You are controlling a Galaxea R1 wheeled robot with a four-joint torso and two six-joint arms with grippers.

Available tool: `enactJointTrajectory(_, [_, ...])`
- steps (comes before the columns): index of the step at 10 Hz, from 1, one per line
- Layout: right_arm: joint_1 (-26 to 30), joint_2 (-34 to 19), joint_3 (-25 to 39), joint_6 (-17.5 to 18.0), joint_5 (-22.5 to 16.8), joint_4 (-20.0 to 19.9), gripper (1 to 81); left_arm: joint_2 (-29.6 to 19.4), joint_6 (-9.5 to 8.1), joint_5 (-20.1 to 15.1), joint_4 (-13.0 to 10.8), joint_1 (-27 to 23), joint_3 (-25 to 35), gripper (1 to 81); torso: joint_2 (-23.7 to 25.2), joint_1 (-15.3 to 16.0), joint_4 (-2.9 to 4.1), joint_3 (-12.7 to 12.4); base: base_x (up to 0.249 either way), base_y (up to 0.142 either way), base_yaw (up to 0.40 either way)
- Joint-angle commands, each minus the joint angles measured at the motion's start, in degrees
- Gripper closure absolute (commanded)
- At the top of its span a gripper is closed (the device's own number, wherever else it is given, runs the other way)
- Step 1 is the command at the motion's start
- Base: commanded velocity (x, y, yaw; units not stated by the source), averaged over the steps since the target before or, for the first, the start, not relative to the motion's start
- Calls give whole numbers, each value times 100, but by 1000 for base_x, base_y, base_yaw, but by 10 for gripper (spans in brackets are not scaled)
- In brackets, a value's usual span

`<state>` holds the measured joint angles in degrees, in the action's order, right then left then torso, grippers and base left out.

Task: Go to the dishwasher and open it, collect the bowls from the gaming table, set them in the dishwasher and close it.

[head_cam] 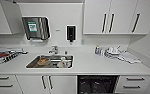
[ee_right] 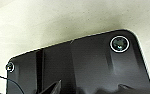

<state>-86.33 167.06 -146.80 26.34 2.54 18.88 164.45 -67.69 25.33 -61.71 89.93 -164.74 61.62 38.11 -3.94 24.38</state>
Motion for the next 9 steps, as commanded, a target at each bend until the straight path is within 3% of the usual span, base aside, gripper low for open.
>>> enactJointTrajectory(1, [234,-30,12,-24,-262,36,10,-114,11,-187,-34,-208,-84,10,-551,-354,0,22,0,0,0])
enactJointTrajectory(2, [243,-30,21,-24,-262,45,10,-114,11,-187,-34,-208,-84,10,-728,-475,0,-151,0,0,0])
enactJointTrajectory(4, [244,5,-6,-24,-262,36,10,-105,11,-187,-34,-208,-76,10,-999,-653,0,-243,0,0,0])
enactJointTrajectory(9, [234,23,-6,-24,-262,10,10,-53,19,-187,-43,-216,-76,10,-1981,-1289,0,-267,0,0,0])
